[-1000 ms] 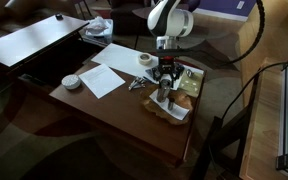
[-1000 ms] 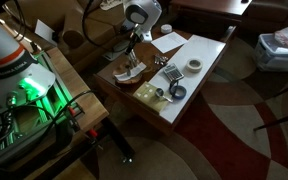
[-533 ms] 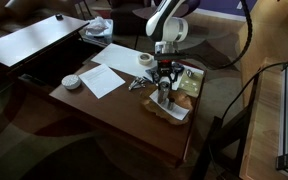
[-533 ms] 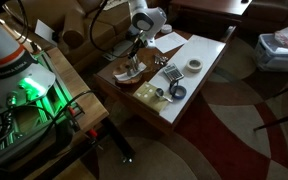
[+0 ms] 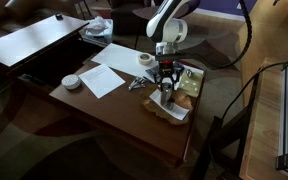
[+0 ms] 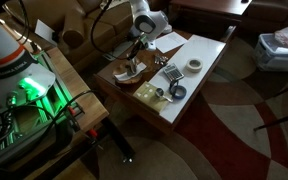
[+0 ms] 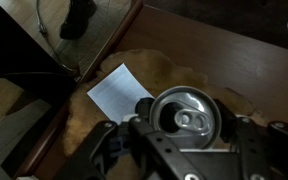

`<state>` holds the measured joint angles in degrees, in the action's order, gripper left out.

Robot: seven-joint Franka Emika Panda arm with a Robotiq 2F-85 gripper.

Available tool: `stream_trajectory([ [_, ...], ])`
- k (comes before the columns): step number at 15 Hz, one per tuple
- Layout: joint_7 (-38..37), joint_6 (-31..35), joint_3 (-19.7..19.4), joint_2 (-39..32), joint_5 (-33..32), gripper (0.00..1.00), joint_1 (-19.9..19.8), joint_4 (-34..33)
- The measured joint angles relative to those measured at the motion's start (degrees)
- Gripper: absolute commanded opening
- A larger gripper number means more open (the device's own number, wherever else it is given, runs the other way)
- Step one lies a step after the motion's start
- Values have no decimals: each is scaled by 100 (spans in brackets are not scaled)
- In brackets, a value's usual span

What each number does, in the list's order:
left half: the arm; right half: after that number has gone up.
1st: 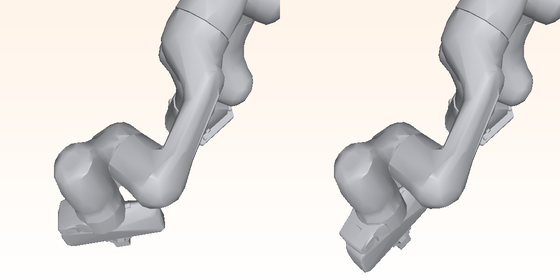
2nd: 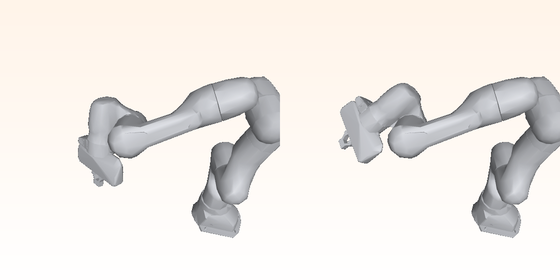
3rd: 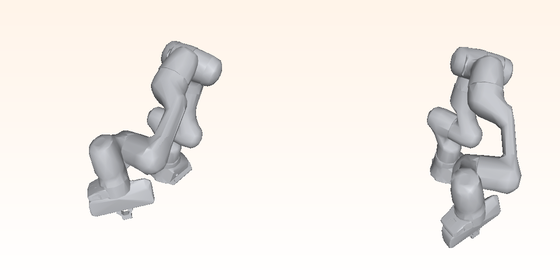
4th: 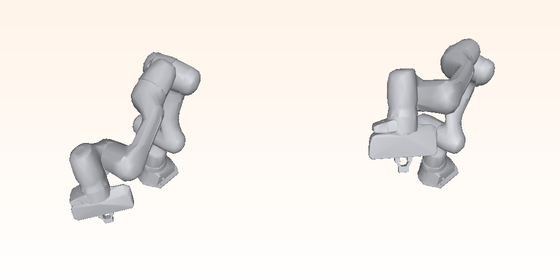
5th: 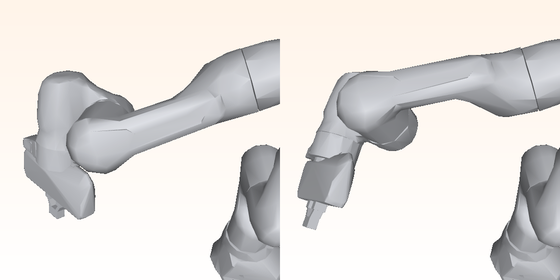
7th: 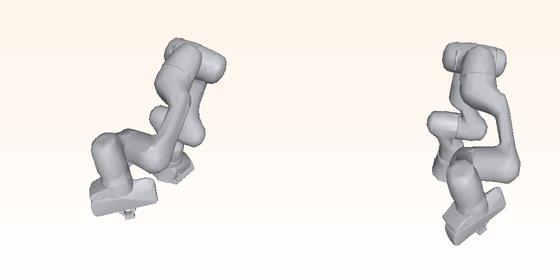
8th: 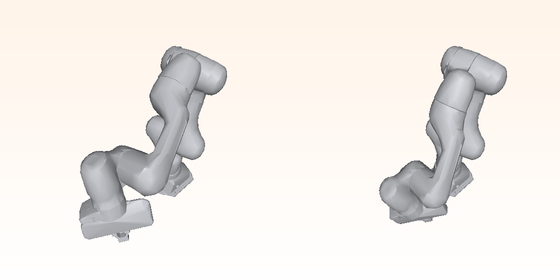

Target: Put the can on the brown bowl

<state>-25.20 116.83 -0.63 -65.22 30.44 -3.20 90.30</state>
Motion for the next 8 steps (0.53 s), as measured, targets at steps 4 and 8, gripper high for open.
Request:
stream_trajectory([
  [4,0,-8,0,-17,-22,88,0,0],
  [8,0,-8,0,-19,-23,100,0,0],
])
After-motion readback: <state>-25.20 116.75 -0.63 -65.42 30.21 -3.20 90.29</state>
